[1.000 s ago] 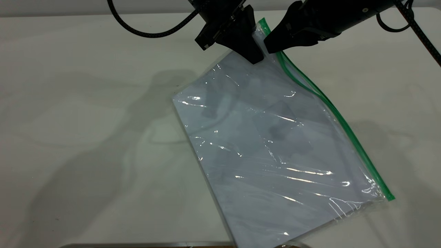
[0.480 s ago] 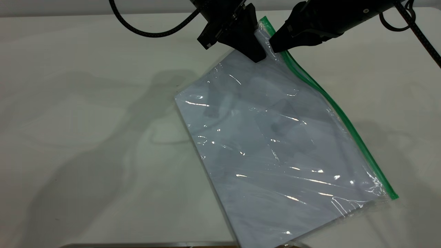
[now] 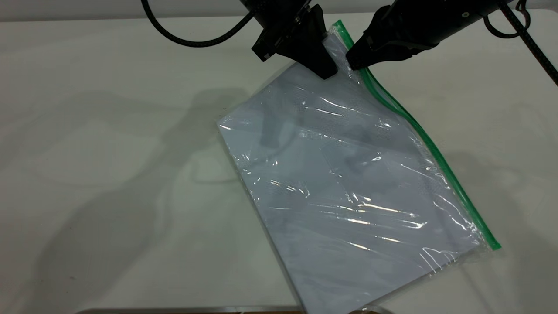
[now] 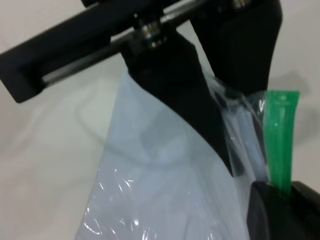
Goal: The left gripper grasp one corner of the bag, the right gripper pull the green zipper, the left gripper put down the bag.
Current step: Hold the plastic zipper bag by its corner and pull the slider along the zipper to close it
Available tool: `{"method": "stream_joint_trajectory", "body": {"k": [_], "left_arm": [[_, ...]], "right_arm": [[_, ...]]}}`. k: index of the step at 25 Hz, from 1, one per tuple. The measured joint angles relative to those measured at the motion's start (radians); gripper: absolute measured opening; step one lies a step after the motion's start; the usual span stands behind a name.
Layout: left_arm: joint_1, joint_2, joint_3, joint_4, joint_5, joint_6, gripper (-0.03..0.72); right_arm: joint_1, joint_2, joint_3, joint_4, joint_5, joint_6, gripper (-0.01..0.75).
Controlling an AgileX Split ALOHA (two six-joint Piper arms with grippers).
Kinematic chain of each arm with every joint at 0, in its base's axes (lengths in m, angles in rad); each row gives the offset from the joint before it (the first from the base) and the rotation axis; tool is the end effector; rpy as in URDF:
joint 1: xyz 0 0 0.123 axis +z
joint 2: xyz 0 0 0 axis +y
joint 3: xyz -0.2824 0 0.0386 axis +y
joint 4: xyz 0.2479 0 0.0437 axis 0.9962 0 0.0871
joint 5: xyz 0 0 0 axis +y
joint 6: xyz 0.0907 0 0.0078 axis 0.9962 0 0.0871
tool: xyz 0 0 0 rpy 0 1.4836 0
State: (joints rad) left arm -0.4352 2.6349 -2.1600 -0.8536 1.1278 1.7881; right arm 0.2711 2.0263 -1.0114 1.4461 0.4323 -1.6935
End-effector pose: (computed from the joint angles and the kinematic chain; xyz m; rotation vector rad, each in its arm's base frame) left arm 0.4469 -0.2762 0.0870 2.0124 1.5004 -0.7586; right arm 0.3488 0.1363 0.1032 -0.8167 2.3761 0.5500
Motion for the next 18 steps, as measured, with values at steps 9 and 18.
{"method": "stream_joint_trajectory", "body": {"k": [9,18], "left_arm": [[0.024,0.001,0.0,-0.036,0.019,-0.003,0.051],[0.026,0.002,-0.01,-0.044,0.018,-0.008,0.051]], "right_arm": [[0.008,-0.001,-0.005,-0.05,-0.047,0.025,0.036],[0.009,-0.004,0.007,-0.068,-0.081,0.025,0.036]]}}
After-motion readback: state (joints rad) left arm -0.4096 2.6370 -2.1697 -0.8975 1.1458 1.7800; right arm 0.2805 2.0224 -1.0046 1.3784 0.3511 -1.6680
